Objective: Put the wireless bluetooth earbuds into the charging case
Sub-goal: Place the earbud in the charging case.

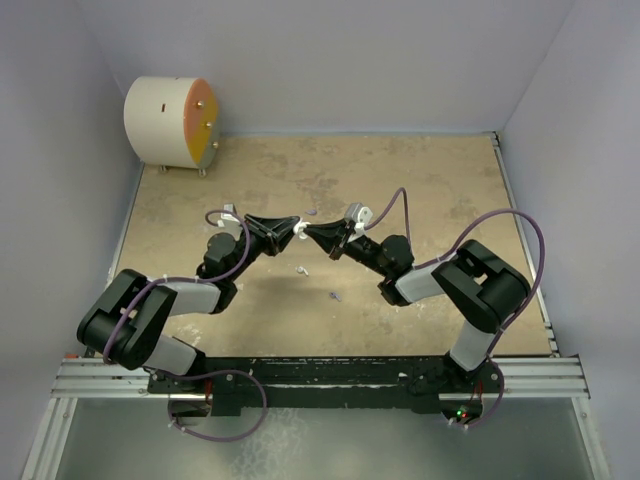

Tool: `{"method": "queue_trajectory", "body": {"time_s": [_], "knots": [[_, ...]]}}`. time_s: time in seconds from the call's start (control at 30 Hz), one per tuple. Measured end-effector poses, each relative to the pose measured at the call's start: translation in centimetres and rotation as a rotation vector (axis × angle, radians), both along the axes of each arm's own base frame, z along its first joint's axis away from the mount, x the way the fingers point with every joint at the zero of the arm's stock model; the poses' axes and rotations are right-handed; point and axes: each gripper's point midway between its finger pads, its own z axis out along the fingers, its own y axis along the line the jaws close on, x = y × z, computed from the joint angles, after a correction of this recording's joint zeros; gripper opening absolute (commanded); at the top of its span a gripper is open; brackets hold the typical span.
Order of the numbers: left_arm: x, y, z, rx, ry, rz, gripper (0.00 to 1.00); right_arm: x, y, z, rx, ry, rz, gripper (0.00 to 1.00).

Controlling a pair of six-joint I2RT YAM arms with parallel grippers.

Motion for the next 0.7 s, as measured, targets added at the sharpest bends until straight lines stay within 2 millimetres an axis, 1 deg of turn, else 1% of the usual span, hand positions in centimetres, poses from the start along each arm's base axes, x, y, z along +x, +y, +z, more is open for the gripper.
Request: {"method": "queue_trajectory", "body": {"time_s": [0.17,0.6,0.7], "knots": [[0.13,-0.09,0.23,-0.001,-0.003,-0.002,0.00,0.02,0.07,-0.40,-0.003,0.010,0.002,0.00],[0.22,-0.16,0.39,-0.003,-0.005,-0.003,0.00,-0.02,0.06,-0.32,0.001,0.010,0.007,0.00],[0.22,-0.16,0.37,-0.003,-0.003,-0.003,0.00,0.00,0.02,-0.33,0.000,0.010,0.009,0.05]]}}
